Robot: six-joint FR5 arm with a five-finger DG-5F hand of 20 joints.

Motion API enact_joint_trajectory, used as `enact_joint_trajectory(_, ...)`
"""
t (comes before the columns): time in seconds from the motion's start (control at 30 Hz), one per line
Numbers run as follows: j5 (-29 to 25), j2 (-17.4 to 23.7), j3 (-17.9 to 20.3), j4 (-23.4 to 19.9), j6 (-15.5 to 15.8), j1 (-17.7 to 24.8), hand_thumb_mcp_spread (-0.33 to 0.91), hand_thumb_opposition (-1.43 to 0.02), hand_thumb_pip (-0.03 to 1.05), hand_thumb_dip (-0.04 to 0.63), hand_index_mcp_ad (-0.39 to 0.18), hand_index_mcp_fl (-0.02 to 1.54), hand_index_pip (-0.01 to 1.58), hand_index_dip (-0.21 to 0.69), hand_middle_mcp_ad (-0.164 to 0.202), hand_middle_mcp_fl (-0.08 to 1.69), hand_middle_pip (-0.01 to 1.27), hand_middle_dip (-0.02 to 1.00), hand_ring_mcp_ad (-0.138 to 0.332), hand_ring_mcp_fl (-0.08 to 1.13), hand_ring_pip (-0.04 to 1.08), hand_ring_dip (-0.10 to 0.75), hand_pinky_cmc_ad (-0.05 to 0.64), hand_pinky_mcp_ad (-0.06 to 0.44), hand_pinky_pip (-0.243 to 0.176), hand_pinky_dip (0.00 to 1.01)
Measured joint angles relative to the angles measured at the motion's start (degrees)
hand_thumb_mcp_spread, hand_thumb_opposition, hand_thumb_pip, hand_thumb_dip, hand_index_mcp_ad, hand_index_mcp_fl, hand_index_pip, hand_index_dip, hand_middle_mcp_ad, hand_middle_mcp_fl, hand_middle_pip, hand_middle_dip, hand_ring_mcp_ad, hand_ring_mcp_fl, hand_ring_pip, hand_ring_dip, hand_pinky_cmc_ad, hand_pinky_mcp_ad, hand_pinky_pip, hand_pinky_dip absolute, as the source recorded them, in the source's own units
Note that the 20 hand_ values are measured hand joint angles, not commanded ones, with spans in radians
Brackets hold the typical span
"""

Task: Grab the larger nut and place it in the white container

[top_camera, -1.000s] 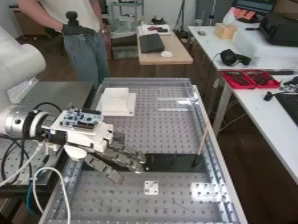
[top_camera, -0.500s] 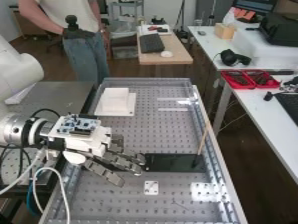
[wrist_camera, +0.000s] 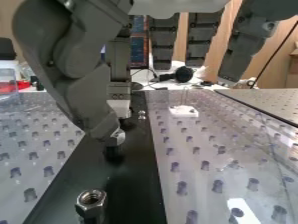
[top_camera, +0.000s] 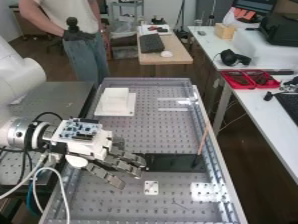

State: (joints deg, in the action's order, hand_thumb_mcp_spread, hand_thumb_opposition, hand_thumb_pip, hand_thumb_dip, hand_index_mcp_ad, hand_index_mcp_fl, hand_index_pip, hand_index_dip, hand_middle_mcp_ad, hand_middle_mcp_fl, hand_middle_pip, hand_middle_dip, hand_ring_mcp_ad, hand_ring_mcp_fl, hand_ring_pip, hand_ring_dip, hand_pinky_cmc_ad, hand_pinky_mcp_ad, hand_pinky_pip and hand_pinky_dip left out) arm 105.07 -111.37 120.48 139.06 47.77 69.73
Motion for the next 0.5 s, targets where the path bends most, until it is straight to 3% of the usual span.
enact_joint_trajectory(0.5, -0.07, -0.19, 0.57, 0.03, 0.08, -0.08, 0.34, -0.91, 0.81, 0.22, -0.192, 0.01, 1.56, 0.12, 0.079, 0.06, 0.12, 0.2, 0.145, 0.0, 0.17, 0.138, 0.346, 0.297, -0.089, 0.58)
